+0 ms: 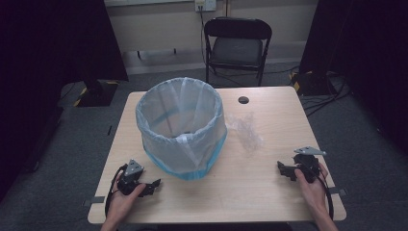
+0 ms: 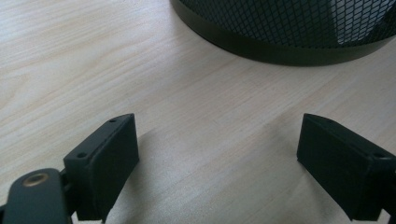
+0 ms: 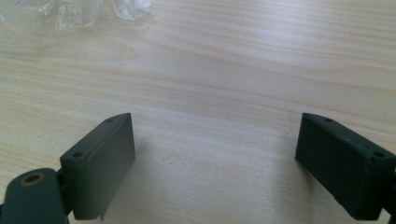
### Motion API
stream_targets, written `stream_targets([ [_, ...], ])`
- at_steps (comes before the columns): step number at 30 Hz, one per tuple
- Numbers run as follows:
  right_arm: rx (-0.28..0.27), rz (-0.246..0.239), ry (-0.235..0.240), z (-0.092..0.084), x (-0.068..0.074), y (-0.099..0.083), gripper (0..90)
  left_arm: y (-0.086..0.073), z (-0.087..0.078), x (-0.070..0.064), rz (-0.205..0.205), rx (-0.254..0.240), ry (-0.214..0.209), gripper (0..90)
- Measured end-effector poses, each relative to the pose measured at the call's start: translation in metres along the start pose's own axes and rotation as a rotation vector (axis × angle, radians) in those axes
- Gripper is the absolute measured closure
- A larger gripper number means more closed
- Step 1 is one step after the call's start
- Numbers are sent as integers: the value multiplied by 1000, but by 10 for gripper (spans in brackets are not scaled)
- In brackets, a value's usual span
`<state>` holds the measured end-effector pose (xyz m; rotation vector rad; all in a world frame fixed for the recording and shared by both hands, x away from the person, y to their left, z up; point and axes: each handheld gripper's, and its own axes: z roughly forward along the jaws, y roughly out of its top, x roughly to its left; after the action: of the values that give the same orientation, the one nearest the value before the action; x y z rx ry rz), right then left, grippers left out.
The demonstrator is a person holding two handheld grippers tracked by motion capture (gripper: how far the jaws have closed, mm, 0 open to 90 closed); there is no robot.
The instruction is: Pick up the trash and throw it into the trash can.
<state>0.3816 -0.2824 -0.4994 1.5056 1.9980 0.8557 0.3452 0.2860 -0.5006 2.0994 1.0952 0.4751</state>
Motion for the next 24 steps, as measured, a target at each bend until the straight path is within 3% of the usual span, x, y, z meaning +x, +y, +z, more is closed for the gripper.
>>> stream_targets([
  [7, -2, 2, -2, 0, 0, 0, 113, 0, 0, 0, -3, -1, 1, 122],
  [13, -8, 3, 14, -3, 0, 1, 214, 0, 0, 0, -3, 0, 1, 122],
  [24, -36, -26, 94, -18, 9, 18, 280, 0, 0, 0, -3, 0, 1, 122],
])
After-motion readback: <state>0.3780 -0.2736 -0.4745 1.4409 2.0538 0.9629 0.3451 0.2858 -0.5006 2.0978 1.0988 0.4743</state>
